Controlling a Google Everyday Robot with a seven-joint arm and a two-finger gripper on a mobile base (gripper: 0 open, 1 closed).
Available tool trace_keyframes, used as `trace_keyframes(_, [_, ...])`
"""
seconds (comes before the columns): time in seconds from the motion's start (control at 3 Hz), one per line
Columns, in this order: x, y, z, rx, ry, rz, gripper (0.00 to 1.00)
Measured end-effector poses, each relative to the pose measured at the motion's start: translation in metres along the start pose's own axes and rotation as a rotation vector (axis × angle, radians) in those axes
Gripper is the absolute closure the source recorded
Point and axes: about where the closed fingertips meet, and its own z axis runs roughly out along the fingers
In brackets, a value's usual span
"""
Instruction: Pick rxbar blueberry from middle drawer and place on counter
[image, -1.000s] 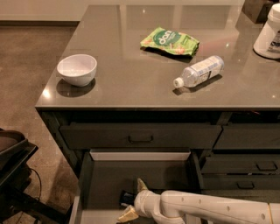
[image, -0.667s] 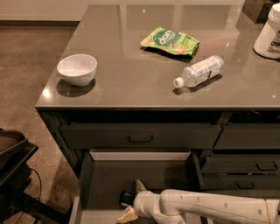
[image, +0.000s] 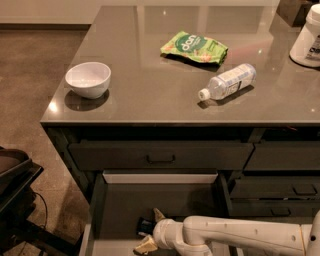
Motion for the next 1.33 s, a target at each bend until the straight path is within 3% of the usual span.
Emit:
trace_keyframes(1.0, [-0.0054,0.0001,-0.0046,0.000,0.000,0.000,0.87])
trace_keyframes(1.33, [-0.0072,-0.0044,-0.0090,-0.001,0.003,-0.007,1.00])
